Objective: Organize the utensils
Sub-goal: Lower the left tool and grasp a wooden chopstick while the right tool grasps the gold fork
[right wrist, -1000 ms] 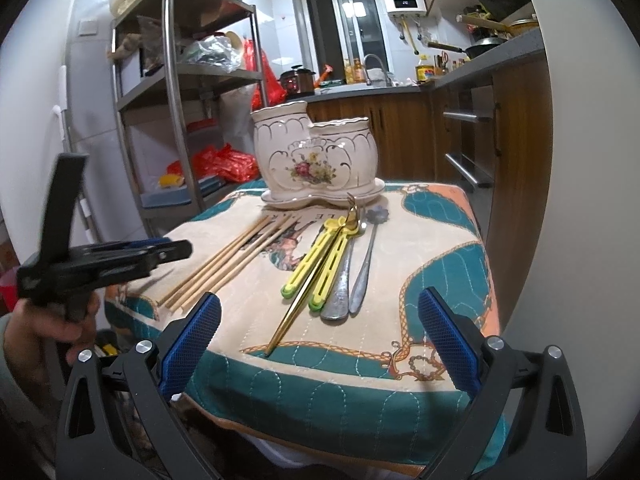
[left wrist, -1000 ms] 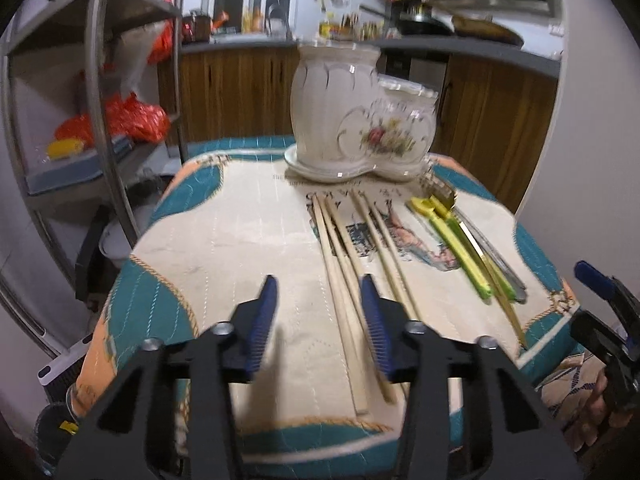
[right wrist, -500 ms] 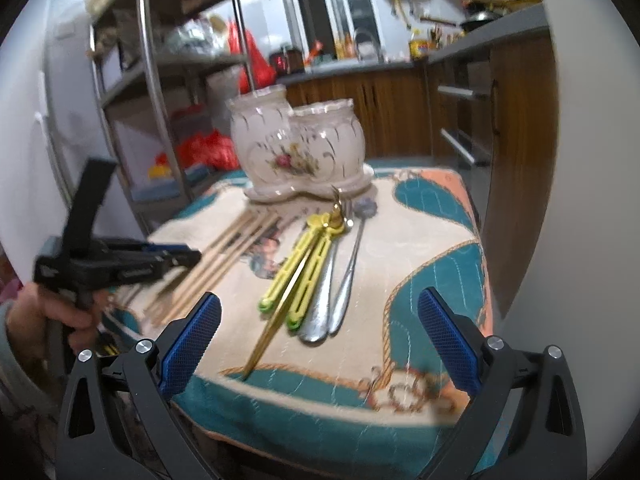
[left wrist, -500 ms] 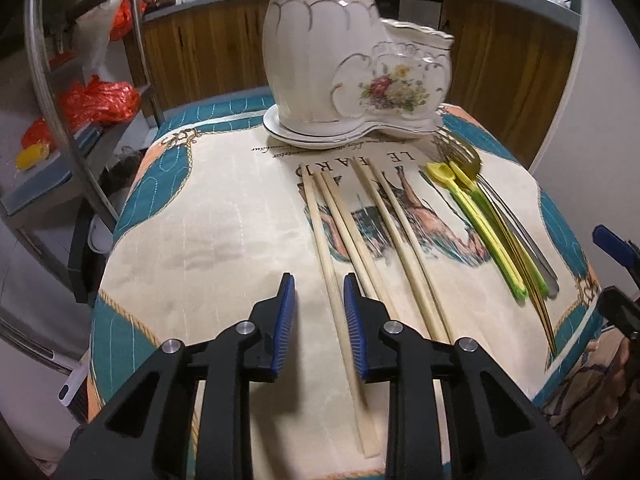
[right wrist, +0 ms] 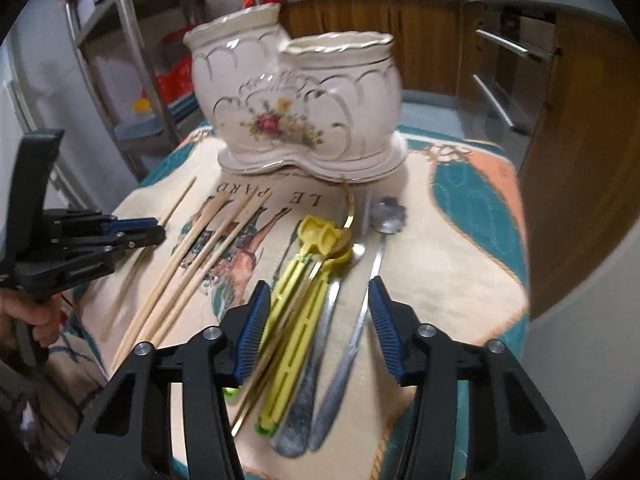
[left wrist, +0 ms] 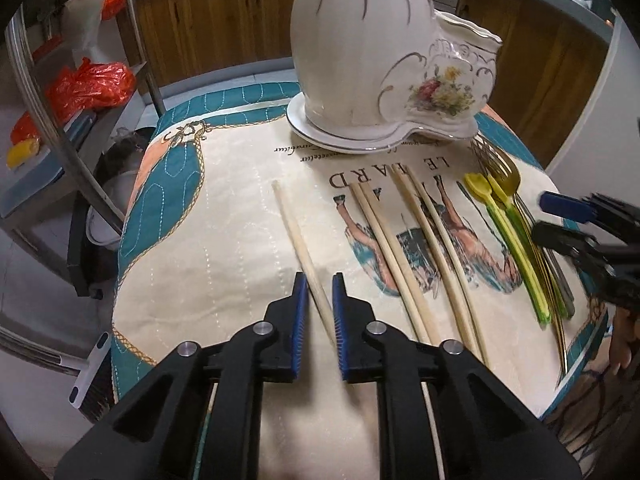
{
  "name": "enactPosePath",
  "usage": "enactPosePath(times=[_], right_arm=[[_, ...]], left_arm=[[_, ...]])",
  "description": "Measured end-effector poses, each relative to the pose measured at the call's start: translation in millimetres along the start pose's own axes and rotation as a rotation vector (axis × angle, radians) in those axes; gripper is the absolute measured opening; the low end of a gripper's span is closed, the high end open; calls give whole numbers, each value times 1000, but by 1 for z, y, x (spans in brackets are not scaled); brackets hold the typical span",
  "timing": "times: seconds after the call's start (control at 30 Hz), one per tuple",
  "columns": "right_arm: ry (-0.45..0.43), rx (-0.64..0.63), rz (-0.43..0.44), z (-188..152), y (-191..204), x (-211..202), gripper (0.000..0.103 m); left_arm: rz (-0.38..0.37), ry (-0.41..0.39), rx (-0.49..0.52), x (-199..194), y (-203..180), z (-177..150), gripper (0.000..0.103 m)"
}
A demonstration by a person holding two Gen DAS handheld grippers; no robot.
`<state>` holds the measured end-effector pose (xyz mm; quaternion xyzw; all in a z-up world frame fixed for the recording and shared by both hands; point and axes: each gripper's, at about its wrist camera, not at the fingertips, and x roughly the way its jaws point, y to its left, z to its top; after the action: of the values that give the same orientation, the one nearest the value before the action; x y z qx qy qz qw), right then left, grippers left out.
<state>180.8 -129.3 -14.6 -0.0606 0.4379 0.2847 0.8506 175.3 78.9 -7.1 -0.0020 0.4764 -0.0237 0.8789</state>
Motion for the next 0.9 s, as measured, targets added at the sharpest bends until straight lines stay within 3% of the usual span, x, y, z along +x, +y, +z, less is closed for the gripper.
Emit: enactPosePath(times=[0.37, 0.9], right_arm=[[33, 98, 34, 16, -14, 13, 14], [33, 240, 149, 12, -56, -11, 7]], left_arm=[[-36, 11, -4, -1, 6, 1, 12], [-81, 53, -12, 3, 17, 4, 12]])
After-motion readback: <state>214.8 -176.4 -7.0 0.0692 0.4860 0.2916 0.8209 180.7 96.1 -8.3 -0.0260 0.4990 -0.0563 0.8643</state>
